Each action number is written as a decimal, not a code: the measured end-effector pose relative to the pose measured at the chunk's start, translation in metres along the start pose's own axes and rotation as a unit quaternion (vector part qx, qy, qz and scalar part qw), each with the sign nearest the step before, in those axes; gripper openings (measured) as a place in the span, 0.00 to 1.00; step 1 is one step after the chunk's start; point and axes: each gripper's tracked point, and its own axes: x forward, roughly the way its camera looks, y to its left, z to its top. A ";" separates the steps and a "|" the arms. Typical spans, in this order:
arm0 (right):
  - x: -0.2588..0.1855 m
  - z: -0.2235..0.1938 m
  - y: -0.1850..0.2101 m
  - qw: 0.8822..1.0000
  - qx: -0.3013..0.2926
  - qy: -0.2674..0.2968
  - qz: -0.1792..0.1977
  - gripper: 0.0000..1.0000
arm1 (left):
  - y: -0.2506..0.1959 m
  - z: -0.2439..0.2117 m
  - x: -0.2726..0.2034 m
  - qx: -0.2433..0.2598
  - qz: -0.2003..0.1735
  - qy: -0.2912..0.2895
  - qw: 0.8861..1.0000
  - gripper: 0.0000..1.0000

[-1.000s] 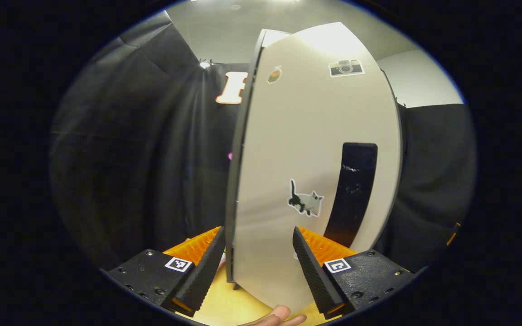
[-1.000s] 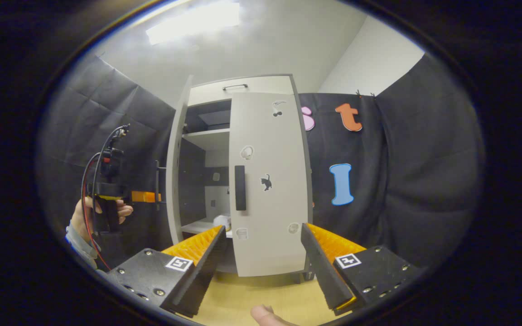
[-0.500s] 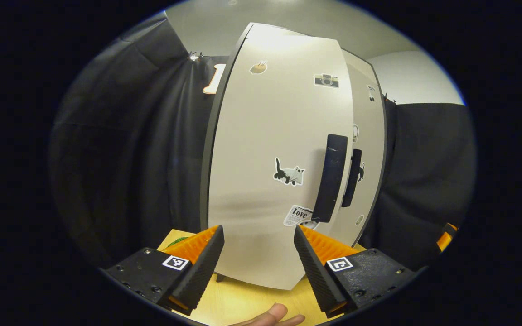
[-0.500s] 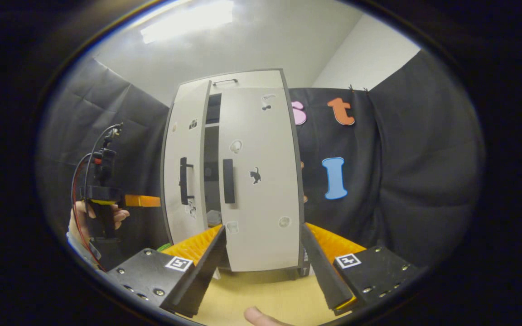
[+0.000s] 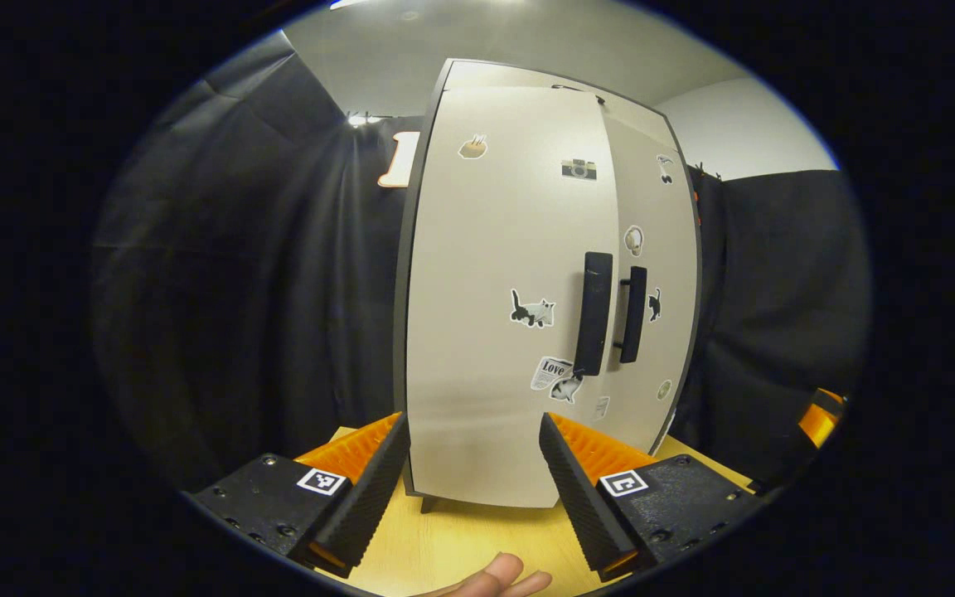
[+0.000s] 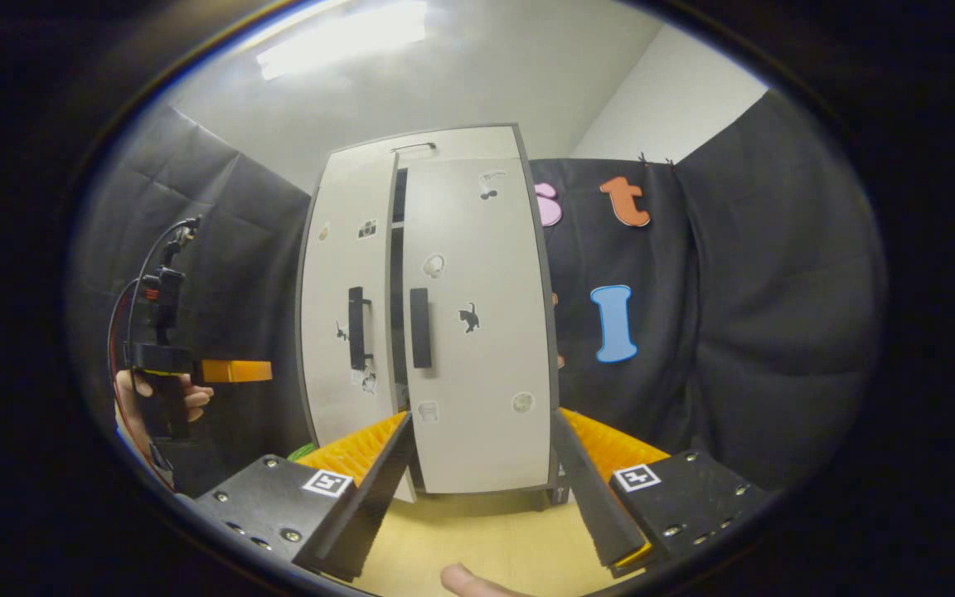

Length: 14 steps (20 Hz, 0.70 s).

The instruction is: Grab one shoe with the right hand and put it into the shoe cabinet, grab the other shoe with the left hand and put it into the shoe cabinet; then close the right door with the right hand and the left door with the left hand.

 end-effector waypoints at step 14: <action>0.003 -0.016 0.011 0.999 -0.032 0.020 0.014 0.98 | -0.015 -0.009 -0.064 0.059 0.045 -0.048 0.996 0.95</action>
